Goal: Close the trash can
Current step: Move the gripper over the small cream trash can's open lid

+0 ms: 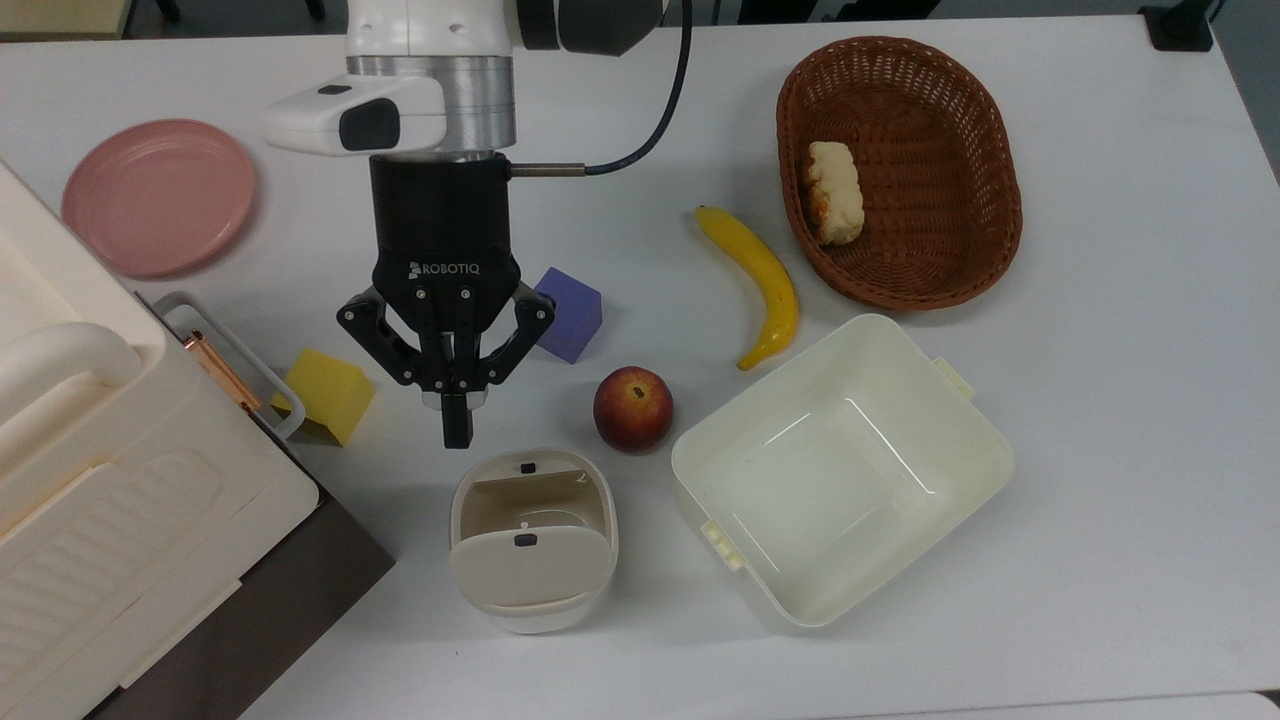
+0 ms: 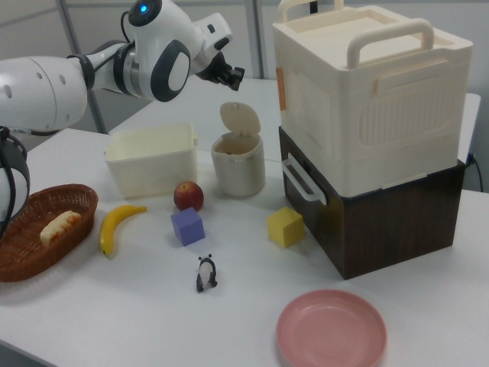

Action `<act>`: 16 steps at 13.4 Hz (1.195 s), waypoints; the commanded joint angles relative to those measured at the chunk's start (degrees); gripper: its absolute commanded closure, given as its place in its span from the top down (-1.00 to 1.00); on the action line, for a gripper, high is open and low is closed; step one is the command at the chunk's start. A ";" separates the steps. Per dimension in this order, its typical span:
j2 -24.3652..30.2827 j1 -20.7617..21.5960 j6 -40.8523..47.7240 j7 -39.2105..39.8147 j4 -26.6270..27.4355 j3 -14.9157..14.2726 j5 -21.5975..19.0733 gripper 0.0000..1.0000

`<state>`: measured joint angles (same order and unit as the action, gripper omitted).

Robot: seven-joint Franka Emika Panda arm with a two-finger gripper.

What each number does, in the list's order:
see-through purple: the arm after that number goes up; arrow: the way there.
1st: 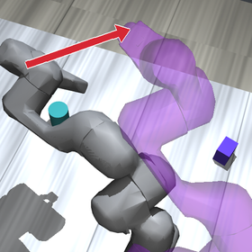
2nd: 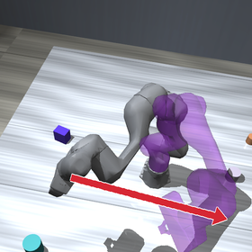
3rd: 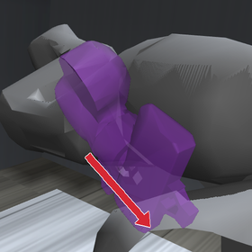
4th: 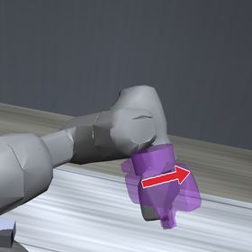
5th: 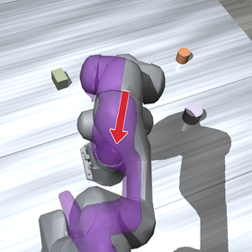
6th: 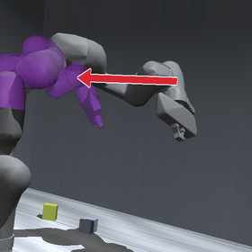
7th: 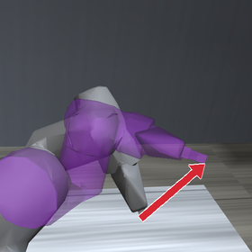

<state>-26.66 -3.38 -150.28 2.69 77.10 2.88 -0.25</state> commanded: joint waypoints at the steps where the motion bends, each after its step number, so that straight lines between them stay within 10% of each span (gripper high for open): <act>1: -1.99 2.84 -1.24 1.44 -1.17 -2.61 -0.71 -1.00; 16: -12.54 6.72 -6.34 1.26 -12.07 -6.66 -0.71 -1.00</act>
<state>-38.02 2.14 -155.93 2.87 66.46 -2.24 -0.25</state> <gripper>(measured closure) 0.991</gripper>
